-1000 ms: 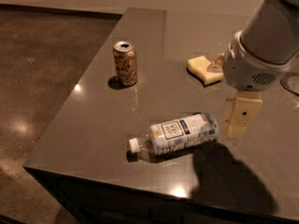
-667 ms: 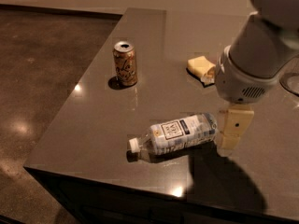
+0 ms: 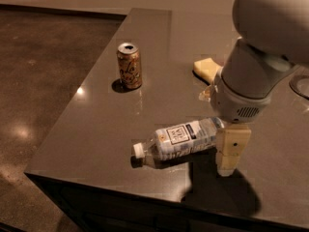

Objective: Pick blue plastic bottle

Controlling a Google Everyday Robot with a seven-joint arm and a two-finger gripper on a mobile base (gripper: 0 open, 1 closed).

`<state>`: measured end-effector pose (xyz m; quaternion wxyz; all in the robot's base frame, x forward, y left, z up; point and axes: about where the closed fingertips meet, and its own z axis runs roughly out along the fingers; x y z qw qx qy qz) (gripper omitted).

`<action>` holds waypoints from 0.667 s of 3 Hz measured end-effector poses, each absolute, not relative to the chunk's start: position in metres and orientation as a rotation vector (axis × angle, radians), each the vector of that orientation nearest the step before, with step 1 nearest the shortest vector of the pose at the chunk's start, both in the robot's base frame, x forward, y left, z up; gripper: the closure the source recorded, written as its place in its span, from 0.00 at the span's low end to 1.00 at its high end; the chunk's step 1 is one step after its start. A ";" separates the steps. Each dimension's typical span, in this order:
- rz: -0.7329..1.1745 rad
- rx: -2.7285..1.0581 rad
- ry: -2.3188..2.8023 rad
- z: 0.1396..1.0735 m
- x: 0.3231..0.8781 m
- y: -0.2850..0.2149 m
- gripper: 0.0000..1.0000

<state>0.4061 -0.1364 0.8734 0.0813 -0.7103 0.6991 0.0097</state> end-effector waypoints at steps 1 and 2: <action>0.045 -2.142 2.086 0.867 0.404 -0.132 0.00; 0.068 -2.154 2.079 0.861 0.405 -0.127 0.18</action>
Offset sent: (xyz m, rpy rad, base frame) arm 0.0001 0.0148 -0.0244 0.0149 0.0575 0.0333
